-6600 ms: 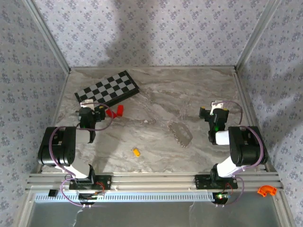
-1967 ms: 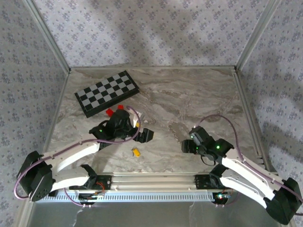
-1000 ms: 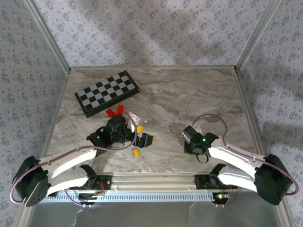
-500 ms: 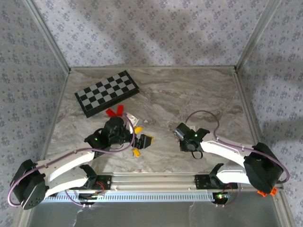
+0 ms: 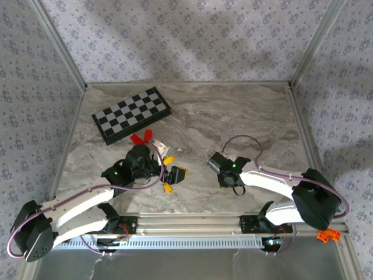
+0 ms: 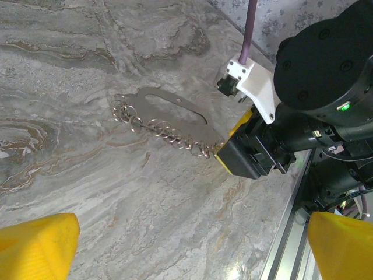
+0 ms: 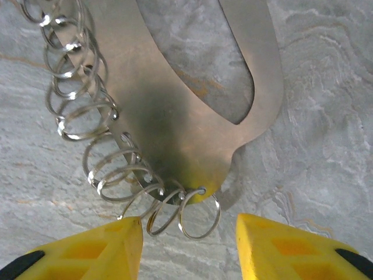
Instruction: Put the keys on the keyring
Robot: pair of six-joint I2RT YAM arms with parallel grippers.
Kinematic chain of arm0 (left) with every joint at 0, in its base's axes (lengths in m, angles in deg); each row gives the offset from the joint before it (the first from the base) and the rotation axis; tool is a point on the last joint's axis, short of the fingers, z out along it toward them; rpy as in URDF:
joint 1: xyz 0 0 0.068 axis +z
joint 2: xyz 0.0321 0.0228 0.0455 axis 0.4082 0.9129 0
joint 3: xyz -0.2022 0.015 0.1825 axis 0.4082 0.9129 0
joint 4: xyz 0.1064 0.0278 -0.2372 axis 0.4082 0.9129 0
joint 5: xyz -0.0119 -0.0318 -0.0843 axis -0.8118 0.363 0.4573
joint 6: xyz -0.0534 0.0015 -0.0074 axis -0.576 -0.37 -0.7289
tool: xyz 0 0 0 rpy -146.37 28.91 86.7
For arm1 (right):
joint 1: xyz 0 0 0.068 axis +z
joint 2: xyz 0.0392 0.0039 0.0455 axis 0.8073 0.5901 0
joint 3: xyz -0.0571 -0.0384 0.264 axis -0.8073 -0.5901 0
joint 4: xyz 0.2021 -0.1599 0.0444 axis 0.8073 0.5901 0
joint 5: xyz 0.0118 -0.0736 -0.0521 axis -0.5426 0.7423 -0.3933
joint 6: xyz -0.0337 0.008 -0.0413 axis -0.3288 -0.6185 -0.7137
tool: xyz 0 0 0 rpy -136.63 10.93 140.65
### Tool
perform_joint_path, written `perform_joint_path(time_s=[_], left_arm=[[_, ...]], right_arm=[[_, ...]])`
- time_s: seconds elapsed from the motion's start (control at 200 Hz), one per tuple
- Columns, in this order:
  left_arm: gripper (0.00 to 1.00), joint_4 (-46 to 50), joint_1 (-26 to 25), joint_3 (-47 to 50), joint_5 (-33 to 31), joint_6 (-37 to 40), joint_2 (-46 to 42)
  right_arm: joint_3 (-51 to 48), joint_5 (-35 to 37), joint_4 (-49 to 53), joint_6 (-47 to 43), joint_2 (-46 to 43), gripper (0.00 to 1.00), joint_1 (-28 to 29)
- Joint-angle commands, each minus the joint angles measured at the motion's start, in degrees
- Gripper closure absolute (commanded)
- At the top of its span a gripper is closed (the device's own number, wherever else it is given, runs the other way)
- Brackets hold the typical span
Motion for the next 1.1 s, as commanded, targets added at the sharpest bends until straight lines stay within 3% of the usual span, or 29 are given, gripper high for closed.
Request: perform_joint_path(time_s=[0.0,0.395,0.56,0.795,1.094], left_arm=[[0.00,0.1,-0.2,-0.1,-0.5,0.8,-0.8],[0.00,-0.4,-0.2,-0.4,-0.3,1.0,-0.4],[0.00,-0.6,-0.2,-0.3,-0.1,0.9,-0.3],[0.00,-0.8,-0.2,-0.4,0.3,0.8,-0.5],[0.00,-0.6,-0.2,-0.3,0.3,0.8,-1.2]], right_arm=[[0.9,2.3,3.6,1.6,0.0,0.53,0.6],[-0.6,1.8,2.1,2.1,-4.0,0.52,1.6],[-1.1,1.3,6.0,4.2,-6.7,0.52,1.8],[-5.7,-2.2,3.6,4.6,-13.1,0.53,-2.3],[-4.8,-3.1,-0.3,1.2,-8.2,0.54,-4.1]])
